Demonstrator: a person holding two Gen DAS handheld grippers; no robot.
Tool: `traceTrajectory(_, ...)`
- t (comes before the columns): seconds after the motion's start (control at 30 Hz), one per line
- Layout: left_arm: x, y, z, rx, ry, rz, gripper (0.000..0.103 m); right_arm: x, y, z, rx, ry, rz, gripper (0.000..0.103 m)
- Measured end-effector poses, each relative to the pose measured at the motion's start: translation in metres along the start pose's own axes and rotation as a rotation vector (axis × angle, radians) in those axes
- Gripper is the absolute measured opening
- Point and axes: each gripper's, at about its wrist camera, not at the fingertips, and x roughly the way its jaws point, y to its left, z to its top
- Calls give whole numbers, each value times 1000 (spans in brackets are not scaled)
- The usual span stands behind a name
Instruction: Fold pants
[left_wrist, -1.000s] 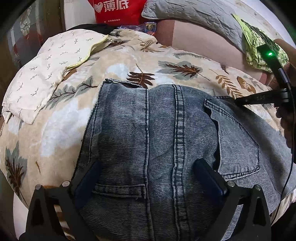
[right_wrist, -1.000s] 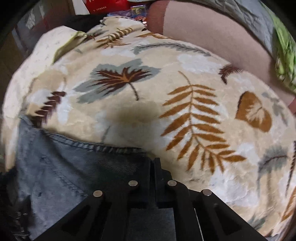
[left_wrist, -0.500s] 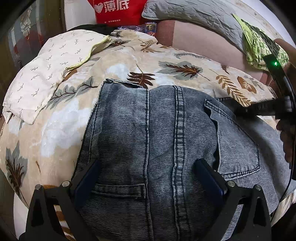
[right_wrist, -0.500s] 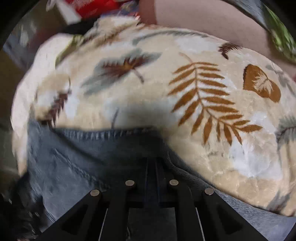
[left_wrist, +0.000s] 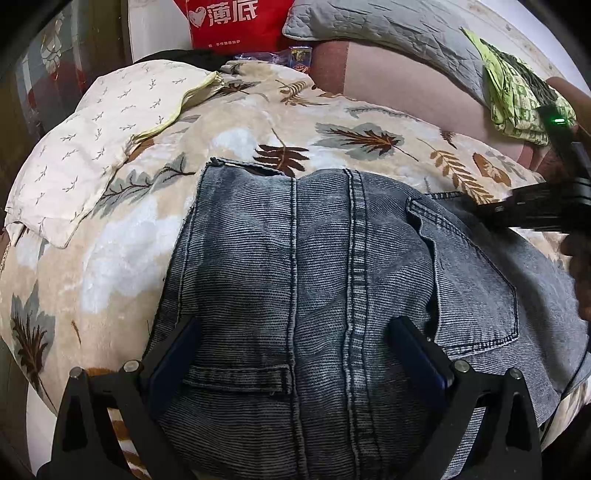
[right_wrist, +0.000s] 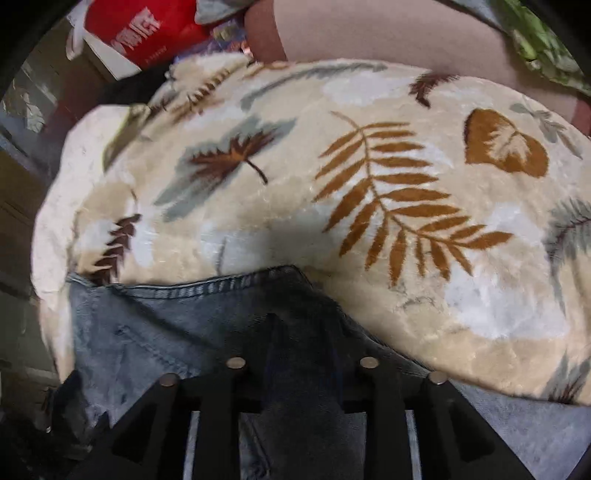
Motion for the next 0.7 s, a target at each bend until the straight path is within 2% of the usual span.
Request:
traceTrajectory(0.07,0,-1,0,-2,-1,5,102,-24,-4,-12,-1,-49,9,39)
traceTrajectory(0.13,0,0,-1,-3,-7,7,102,-51,-17,-30,48,-101,46,53)
traceTrajectory(0.17,0,-1,-1,-2,-11,8,102,-69,-28,-49,99,-135,46,66)
traceTrajectory(0.33,-1,-1,-3,-1,-23,15,102,-115,-79,-140,293,-215,89,69)
traceTrajectory(0.4,-2,-2,-3,-5,-24,22,102,-110,-99,-166,347,-186,67,74)
traceTrajectory(0.47,-2,-4,-2,-8,-20,32,102,-86,-125,-182,413,-108,56,74)
traceTrajectory(0.5,-4,-5,0,-5,-12,45,102,-82,-132,-185,426,-109,97,74)
traceTrajectory(0.63,-27,-12,8,-21,-53,80,102,-121,-138,-192,463,-233,198,73)
traceTrajectory(0.7,-45,-25,13,-28,-81,50,102,-148,-144,-210,477,-335,219,74)
